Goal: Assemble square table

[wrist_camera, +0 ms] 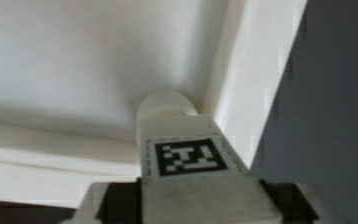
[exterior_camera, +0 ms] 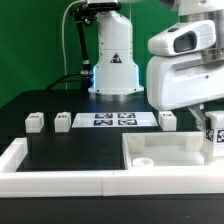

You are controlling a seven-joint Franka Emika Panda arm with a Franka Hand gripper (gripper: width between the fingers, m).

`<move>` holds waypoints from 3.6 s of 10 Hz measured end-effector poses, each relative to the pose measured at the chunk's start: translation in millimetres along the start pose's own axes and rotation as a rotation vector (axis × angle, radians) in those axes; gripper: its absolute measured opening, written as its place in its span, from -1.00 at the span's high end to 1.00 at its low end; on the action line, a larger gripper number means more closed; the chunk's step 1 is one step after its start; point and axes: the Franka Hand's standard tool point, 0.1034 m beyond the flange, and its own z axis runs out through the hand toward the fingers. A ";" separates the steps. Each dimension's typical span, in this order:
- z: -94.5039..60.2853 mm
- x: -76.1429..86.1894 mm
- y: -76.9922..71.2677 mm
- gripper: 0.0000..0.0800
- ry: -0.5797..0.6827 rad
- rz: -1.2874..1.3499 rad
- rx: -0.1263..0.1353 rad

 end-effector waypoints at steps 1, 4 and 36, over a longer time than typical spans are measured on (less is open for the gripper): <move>-0.5 -0.2 3.6 0.25 0.001 -0.004 0.000; -0.3 -0.4 4.8 0.26 0.001 0.035 0.002; 8.6 -3.9 10.7 -0.62 0.004 -0.423 -0.089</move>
Offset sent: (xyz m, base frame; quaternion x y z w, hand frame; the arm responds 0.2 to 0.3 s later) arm 0.0000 0.0000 0.0000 0.0000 0.0000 0.0000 1.0000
